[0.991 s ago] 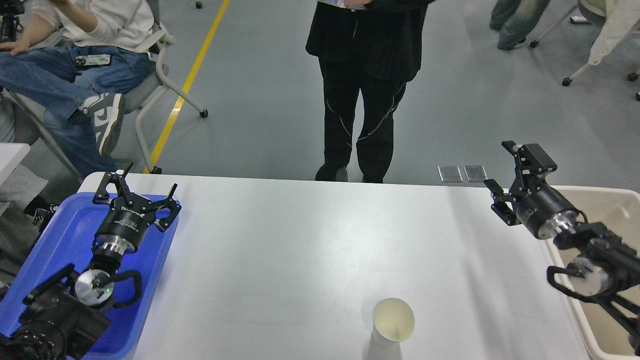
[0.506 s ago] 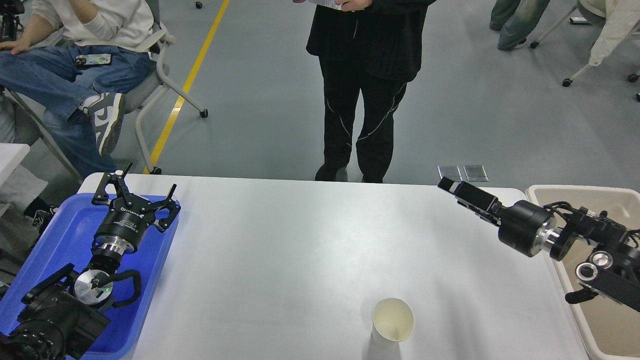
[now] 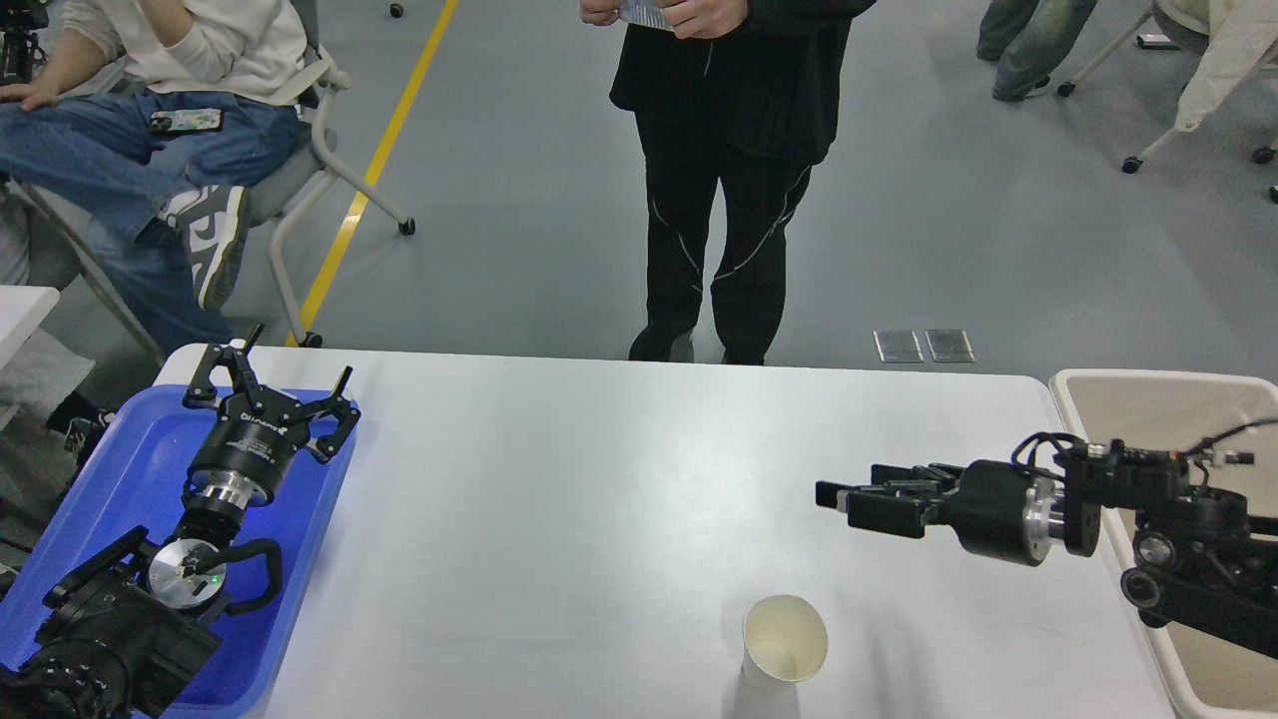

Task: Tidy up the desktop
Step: 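Swing the right gripper inward and lower it toward the white paper cup, then close the right gripper on the rim of the paper cup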

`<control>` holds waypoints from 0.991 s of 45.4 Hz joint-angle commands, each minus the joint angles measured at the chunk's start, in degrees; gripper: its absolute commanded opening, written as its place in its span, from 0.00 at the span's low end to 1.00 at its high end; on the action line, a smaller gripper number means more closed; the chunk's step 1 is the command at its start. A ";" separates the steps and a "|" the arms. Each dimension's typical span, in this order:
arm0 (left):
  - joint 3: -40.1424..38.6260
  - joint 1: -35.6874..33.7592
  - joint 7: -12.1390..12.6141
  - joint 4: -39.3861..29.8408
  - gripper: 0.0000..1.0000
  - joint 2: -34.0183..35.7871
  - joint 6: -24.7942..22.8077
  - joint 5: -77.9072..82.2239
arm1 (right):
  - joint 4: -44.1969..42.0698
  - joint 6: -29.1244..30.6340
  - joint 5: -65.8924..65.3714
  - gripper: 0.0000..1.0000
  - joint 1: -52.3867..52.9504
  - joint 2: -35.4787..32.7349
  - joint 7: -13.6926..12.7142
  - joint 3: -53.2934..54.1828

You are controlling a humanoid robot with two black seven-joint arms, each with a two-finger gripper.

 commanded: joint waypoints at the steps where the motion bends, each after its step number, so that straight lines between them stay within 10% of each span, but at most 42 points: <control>1: 0.00 0.00 0.01 0.01 1.00 0.00 0.00 0.08 | 0.24 0.02 -2.21 1.00 8.34 2.94 0.41 -12.96; 38: 0.00 0.00 0.01 0.01 1.00 0.00 0.00 0.08 | -7.49 -1.21 -11.35 0.99 8.96 13.93 0.76 -19.30; 45: 0.00 0.00 0.01 0.01 1.00 0.00 0.00 0.08 | -7.93 -2.44 -11.26 0.84 7.73 14.28 0.85 -19.21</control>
